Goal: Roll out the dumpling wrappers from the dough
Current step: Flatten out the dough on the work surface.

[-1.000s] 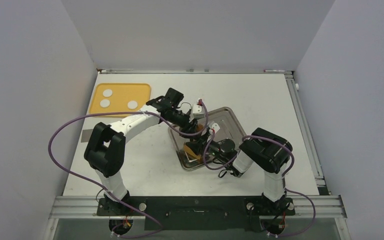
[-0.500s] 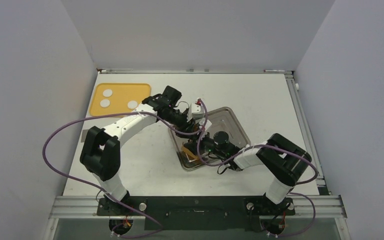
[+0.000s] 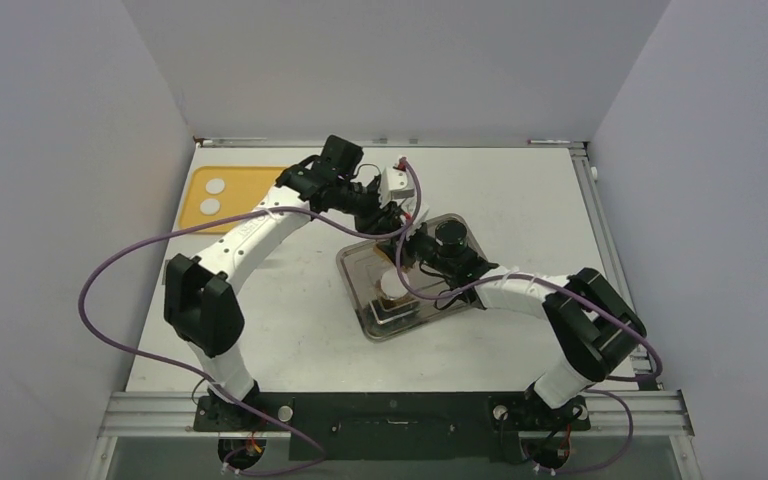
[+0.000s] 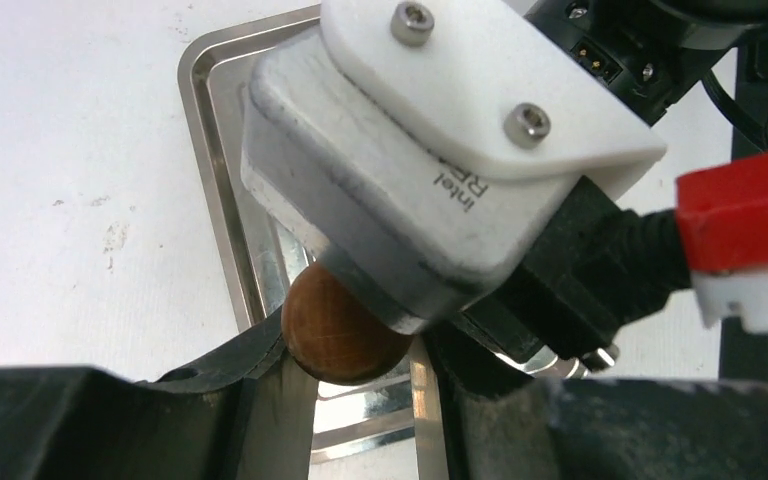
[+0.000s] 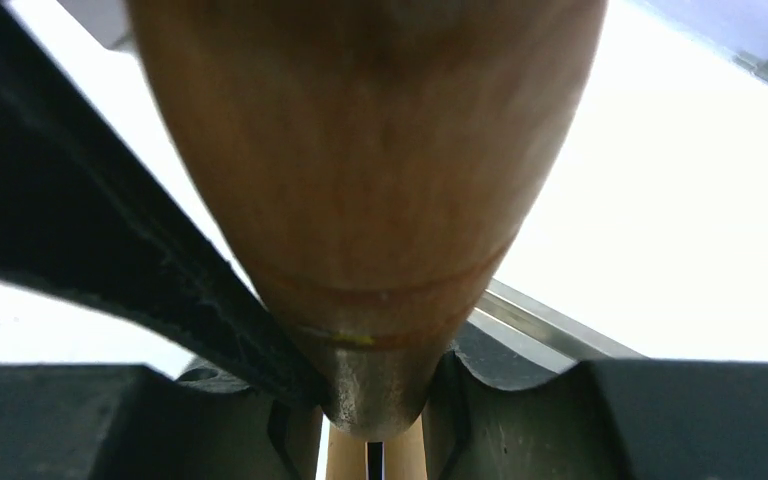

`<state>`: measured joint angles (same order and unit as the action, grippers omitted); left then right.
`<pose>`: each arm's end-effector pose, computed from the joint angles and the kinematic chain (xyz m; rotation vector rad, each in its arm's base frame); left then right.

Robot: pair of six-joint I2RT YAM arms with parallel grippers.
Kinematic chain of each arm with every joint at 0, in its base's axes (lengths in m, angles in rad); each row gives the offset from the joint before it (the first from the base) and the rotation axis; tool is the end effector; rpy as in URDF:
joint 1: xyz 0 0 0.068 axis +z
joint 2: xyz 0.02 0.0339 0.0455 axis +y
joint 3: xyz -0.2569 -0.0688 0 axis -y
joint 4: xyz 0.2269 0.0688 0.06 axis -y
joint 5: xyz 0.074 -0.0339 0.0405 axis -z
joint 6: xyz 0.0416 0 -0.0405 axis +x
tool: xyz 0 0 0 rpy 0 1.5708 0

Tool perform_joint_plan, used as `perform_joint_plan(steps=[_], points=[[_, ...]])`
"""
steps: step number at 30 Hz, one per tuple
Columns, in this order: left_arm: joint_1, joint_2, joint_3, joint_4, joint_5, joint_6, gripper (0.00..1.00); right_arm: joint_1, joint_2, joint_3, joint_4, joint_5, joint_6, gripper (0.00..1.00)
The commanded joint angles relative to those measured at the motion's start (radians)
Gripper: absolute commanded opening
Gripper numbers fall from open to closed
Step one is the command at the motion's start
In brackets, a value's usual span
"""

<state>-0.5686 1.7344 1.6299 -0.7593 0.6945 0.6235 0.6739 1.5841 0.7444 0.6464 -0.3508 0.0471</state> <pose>0.2912 -0.2177 0.3224 1.5471 1.7330 -0.8097 0.2494 0.2174 0.2198 -0.8086 1.6391 0.8251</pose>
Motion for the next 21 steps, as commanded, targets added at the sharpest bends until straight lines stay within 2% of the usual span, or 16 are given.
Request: perform_joint_plan(steps=[1,6,12,21], points=[[-0.051,0.079,-0.002,-0.057,0.029,-0.006,0.0,-0.079,0.05,-0.011,0.103,0.102,0.021,0.08],[-0.059,0.111,-0.068,-0.014,0.026,0.003,0.0,-0.085,0.113,-0.065,0.115,0.123,0.012,0.08],[-0.062,0.106,-0.205,-0.006,0.02,0.023,0.0,-0.071,0.185,-0.23,0.248,0.112,0.09,0.08],[-0.057,0.078,-0.334,-0.035,0.021,0.048,0.0,0.025,0.27,-0.396,0.404,0.149,0.231,0.08]])
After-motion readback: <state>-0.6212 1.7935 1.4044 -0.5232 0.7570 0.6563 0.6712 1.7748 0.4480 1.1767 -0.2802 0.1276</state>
